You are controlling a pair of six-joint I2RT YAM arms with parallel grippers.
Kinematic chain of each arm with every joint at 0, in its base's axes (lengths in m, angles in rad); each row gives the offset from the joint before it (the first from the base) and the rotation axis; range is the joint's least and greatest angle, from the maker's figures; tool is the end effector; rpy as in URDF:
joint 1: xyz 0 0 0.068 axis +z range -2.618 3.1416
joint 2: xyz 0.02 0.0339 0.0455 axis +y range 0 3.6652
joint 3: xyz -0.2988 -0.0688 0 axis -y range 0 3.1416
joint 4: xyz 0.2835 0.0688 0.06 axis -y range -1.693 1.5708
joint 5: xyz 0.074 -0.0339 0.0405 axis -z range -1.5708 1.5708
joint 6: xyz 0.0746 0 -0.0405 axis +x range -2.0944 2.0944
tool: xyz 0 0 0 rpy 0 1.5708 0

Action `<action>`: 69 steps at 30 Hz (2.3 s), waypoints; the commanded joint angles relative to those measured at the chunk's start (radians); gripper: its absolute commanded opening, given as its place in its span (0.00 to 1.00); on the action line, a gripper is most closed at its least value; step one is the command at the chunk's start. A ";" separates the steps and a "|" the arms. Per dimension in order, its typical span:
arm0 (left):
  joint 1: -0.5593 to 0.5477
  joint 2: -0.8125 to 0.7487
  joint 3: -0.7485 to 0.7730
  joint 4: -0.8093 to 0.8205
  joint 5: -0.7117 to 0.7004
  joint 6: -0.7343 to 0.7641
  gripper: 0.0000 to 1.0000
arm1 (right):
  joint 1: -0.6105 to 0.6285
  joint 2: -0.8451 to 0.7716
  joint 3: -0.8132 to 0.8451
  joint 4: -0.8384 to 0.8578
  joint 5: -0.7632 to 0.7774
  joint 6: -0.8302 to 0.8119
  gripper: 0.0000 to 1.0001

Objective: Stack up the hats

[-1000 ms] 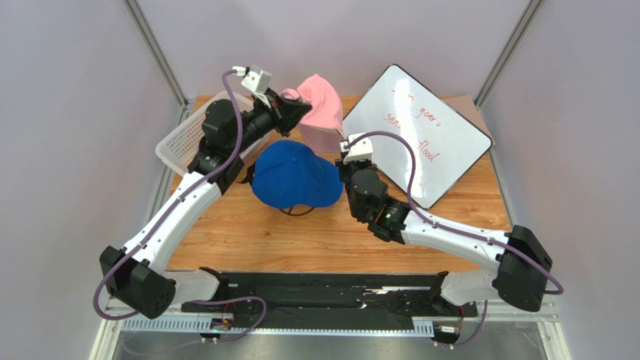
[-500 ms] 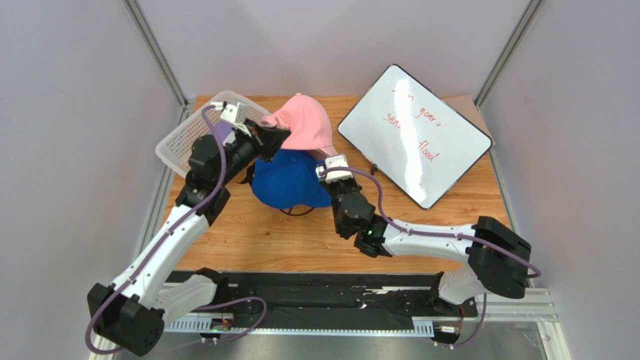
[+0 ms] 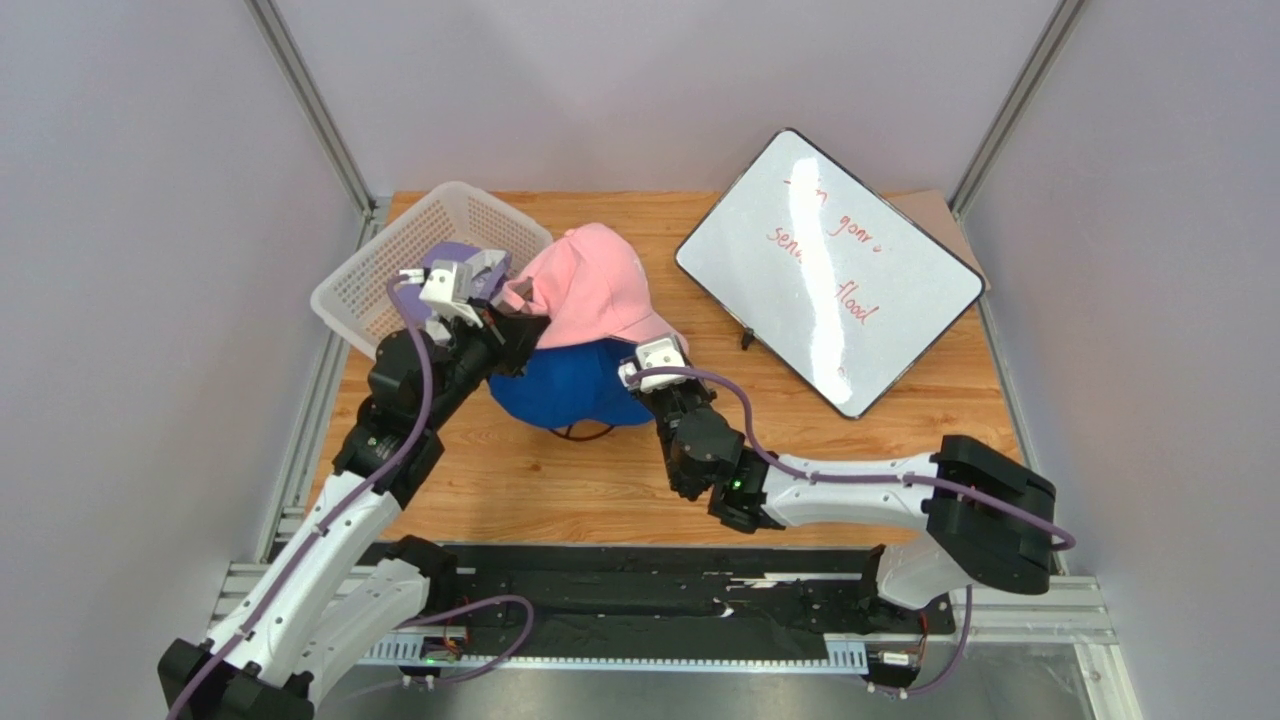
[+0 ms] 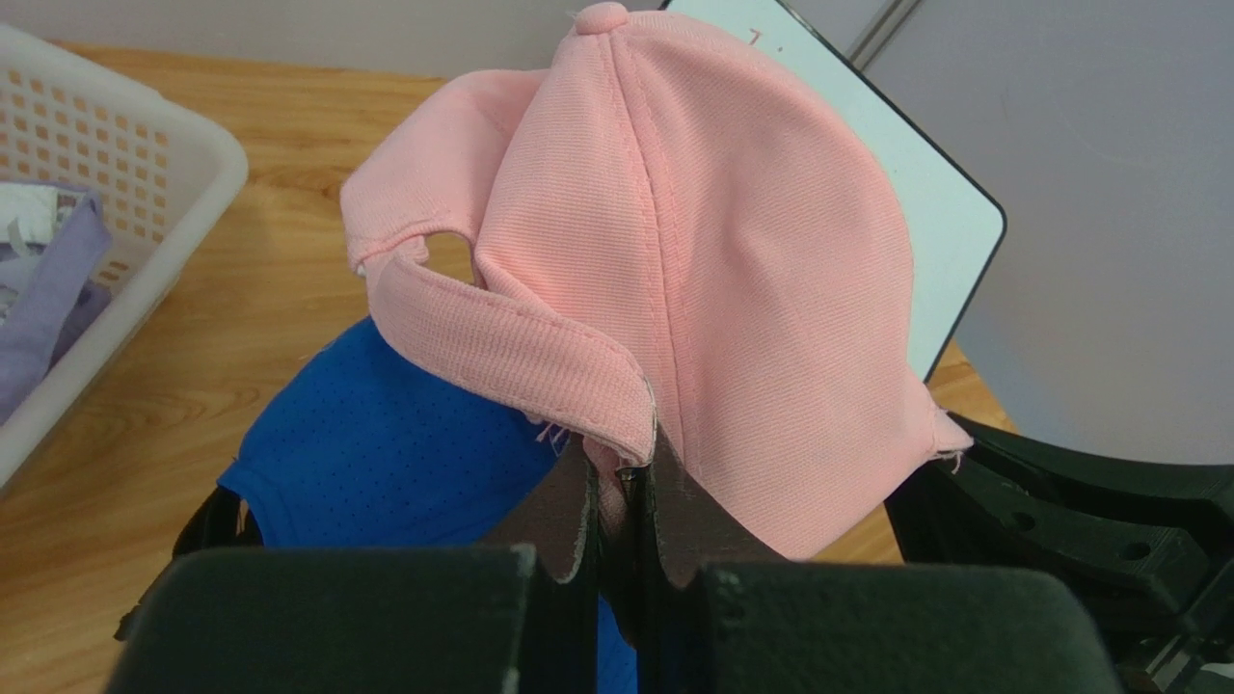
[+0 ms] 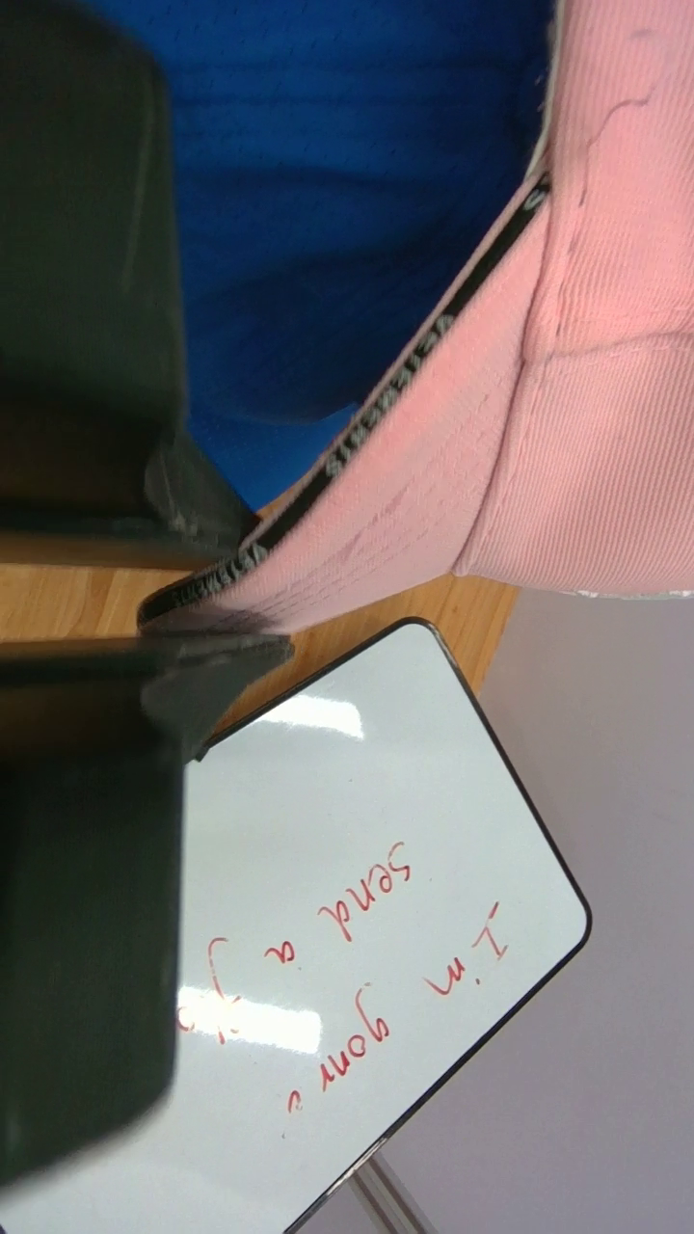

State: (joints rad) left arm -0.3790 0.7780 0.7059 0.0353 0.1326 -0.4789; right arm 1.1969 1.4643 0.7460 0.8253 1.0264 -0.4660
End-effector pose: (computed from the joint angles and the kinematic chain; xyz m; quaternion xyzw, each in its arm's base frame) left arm 0.2213 -0.0987 0.3572 0.0101 0.7198 -0.3314 0.6099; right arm 0.1884 0.3055 0.2812 -0.1841 0.6622 -0.0748 0.7225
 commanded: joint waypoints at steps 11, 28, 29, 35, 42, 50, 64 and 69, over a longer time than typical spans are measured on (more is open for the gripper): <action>0.046 -0.131 -0.117 -0.124 -0.206 -0.013 0.00 | -0.020 -0.217 -0.103 -0.213 0.041 0.256 0.65; 0.048 -0.198 -0.195 -0.133 -0.140 0.062 0.00 | -0.422 -0.460 0.033 -0.810 -1.079 0.884 0.81; 0.048 -0.198 -0.197 -0.135 -0.140 0.062 0.00 | -0.466 -0.453 0.036 -0.801 -1.165 0.950 0.81; 0.048 -0.224 -0.203 -0.144 -0.149 0.062 0.00 | -0.615 -0.382 -0.026 -0.594 -1.411 1.264 0.81; 0.048 -0.232 -0.203 -0.147 -0.142 0.060 0.00 | -0.685 -0.228 -0.115 -0.295 -1.511 1.473 0.80; 0.048 -0.249 -0.207 -0.147 -0.140 0.060 0.00 | -0.708 -0.030 -0.099 -0.020 -1.543 1.587 0.77; 0.048 -0.252 -0.210 -0.144 -0.122 0.063 0.00 | -0.709 0.145 -0.030 0.227 -1.563 1.638 0.60; 0.048 -0.249 -0.212 -0.143 -0.119 0.063 0.00 | -0.709 0.151 -0.005 0.207 -1.574 1.646 0.40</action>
State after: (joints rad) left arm -0.3374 0.5320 0.5022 -0.0940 -0.0078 -0.4393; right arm 0.4908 1.6054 0.6884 0.9604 -0.5343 1.1713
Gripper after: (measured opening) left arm 0.050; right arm 0.448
